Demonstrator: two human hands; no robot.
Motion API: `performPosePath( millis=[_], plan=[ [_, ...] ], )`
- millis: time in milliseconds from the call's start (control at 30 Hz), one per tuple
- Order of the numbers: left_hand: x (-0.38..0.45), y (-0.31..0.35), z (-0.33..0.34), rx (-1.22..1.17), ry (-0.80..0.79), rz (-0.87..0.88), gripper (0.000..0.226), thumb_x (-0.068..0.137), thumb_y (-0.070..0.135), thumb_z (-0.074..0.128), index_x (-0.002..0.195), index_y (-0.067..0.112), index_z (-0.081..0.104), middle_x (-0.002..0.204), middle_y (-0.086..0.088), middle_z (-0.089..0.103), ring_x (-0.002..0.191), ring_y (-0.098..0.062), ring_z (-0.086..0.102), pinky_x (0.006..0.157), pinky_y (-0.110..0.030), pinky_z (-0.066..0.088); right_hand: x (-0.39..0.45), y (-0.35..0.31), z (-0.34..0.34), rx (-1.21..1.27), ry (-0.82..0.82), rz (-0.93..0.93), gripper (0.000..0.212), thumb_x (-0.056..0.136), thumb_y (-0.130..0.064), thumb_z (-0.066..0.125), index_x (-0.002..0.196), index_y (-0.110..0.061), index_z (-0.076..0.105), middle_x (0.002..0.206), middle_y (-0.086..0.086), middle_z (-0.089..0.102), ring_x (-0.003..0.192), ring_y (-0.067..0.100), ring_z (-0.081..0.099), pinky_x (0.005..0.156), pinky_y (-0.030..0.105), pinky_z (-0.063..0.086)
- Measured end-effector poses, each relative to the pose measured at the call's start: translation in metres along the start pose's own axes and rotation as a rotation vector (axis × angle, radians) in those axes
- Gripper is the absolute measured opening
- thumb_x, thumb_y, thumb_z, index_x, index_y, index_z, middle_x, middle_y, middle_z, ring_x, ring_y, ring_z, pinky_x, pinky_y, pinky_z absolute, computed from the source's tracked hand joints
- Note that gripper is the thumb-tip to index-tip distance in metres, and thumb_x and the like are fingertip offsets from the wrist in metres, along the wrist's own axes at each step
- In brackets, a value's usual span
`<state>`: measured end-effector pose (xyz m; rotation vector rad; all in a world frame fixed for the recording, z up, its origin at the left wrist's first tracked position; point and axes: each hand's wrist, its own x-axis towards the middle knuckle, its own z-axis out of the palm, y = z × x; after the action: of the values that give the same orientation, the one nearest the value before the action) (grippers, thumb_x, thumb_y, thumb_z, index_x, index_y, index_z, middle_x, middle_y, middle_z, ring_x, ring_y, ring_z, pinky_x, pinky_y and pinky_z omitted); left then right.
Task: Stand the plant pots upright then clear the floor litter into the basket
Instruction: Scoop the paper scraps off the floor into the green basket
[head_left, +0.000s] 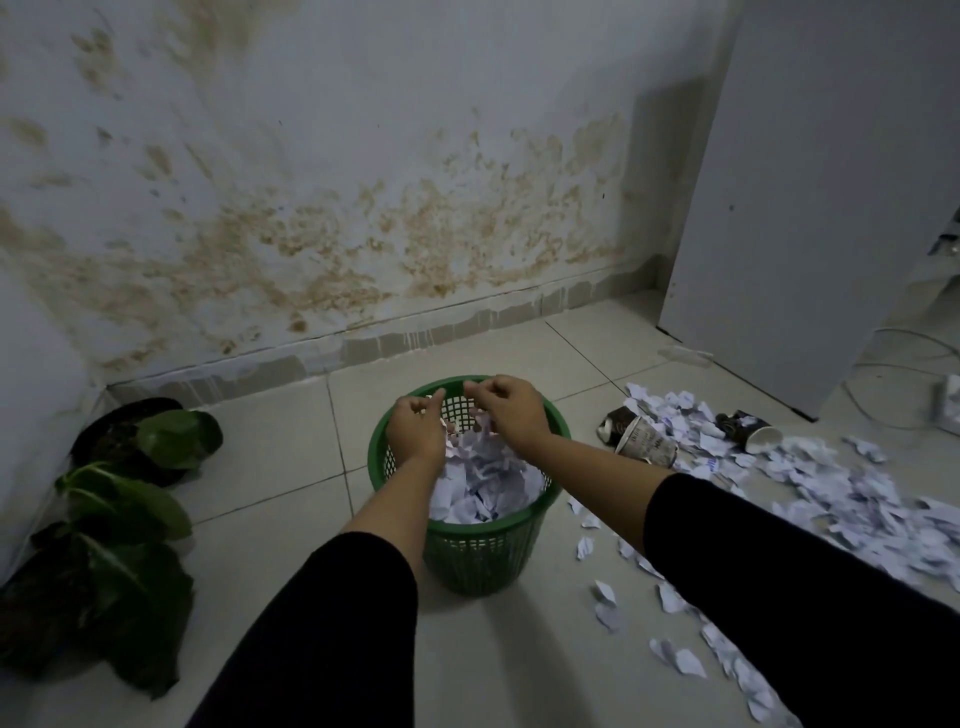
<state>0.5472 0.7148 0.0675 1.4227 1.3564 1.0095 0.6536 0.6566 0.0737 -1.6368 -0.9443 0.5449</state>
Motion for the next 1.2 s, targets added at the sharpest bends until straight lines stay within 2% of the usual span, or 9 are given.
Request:
performPosePath(
  millis=[100, 200, 300, 433, 567, 700, 800, 933, 1200],
  plan=[
    [-0.001, -0.002, 0.0, 0.05, -0.081, 0.05, 0.034, 0.091, 0.04, 0.059, 0.084, 0.006, 0.058, 0.061, -0.001, 0.06, 0.051, -0.015, 0.058, 0.048, -0.022, 0.04, -0.003, -0.002, -0.003, 0.038, 0.037, -0.023, 0.039, 0.095, -0.035, 0.061, 0.08, 0.0, 0.068, 0.06, 0.008, 0.064, 0.05, 0.015, 0.062, 0.051, 0.022, 0.05],
    [-0.002, -0.004, -0.001, 0.212, -0.16, 0.04, 0.052, 0.098, 0.053, 0.034, 0.073, 0.016, 0.061, 0.066, 0.001, 0.057, 0.061, -0.018, 0.054, 0.055, -0.026, 0.032, -0.003, -0.002, -0.002, -0.007, 0.054, 0.015, 0.051, 0.102, -0.044, 0.042, 0.066, -0.017, 0.066, 0.054, 0.003, 0.061, 0.049, 0.015, 0.059, 0.058, 0.021, 0.048],
    [0.001, -0.01, -0.003, 0.293, -0.209, -0.015, 0.066, 0.099, 0.055, 0.018, 0.07, 0.018, 0.064, 0.071, -0.006, 0.061, 0.068, -0.024, 0.055, 0.062, -0.029, 0.039, -0.002, -0.006, -0.002, 0.123, -0.032, 0.115, 0.062, 0.106, -0.037, 0.029, 0.074, -0.002, 0.068, 0.06, 0.016, 0.063, 0.052, 0.019, 0.06, 0.057, 0.019, 0.049],
    [0.005, -0.005, -0.005, 0.216, -0.255, -0.085, 0.053, 0.095, 0.034, 0.031, 0.061, 0.02, 0.069, 0.081, -0.012, 0.066, 0.075, -0.027, 0.056, 0.082, -0.046, 0.054, 0.001, -0.007, -0.004, 0.17, -0.064, 0.162, 0.046, 0.104, -0.017, 0.032, 0.077, -0.002, 0.067, 0.087, 0.026, 0.071, 0.066, 0.017, 0.066, 0.057, 0.01, 0.049],
    [0.009, 0.004, -0.003, 0.428, -0.24, -0.053, 0.037, 0.09, 0.04, 0.045, 0.087, 0.021, 0.076, 0.106, -0.007, 0.054, 0.11, -0.031, 0.048, 0.099, -0.039, 0.04, 0.008, -0.005, -0.005, 0.02, -0.109, 0.171, 0.039, 0.101, -0.012, 0.035, 0.087, -0.006, 0.07, 0.102, 0.015, 0.073, 0.086, 0.021, 0.066, 0.066, 0.019, 0.049],
    [0.015, 0.011, -0.005, 0.481, -0.21, 0.013, 0.042, 0.098, 0.034, 0.036, 0.091, 0.015, 0.072, 0.098, -0.006, 0.062, 0.08, -0.022, 0.053, 0.073, -0.029, 0.04, 0.004, -0.012, -0.013, -0.028, -0.324, 0.402, 0.064, 0.105, -0.047, 0.018, 0.079, -0.008, 0.062, 0.087, 0.012, 0.064, 0.066, 0.018, 0.048, 0.056, 0.024, 0.037],
    [0.014, 0.015, -0.009, 0.449, -0.337, -0.206, 0.054, 0.103, 0.039, 0.019, 0.081, 0.009, 0.059, 0.082, -0.014, 0.058, 0.059, -0.019, 0.043, 0.057, -0.027, 0.033, 0.006, -0.002, -0.011, 0.034, -0.476, 0.626, 0.091, 0.092, -0.074, 0.003, 0.081, -0.007, 0.064, 0.081, 0.01, 0.055, 0.069, 0.021, 0.047, 0.065, 0.027, 0.039],
    [0.002, 0.007, -0.009, 0.385, -0.542, -0.528, 0.093, 0.088, 0.071, -0.004, 0.082, 0.005, 0.061, 0.062, -0.009, 0.046, 0.054, -0.017, 0.035, 0.062, -0.028, 0.032, 0.006, 0.007, -0.003, -0.031, -0.497, 0.687, 0.106, 0.08, -0.084, -0.006, 0.083, -0.007, 0.067, 0.085, 0.012, 0.056, 0.077, 0.024, 0.051, 0.074, 0.033, 0.043],
    [0.008, -0.014, 0.0, 0.414, -0.634, -0.563, 0.111, 0.075, 0.079, -0.013, 0.08, -0.003, 0.062, 0.064, -0.011, 0.052, 0.06, -0.022, 0.046, 0.057, -0.025, 0.037, 0.013, 0.026, 0.01, -0.139, -0.58, 0.794, 0.136, 0.061, -0.096, -0.009, 0.113, 0.008, 0.064, 0.094, 0.02, 0.062, 0.086, 0.03, 0.057, 0.082, 0.039, 0.043]
  ],
)
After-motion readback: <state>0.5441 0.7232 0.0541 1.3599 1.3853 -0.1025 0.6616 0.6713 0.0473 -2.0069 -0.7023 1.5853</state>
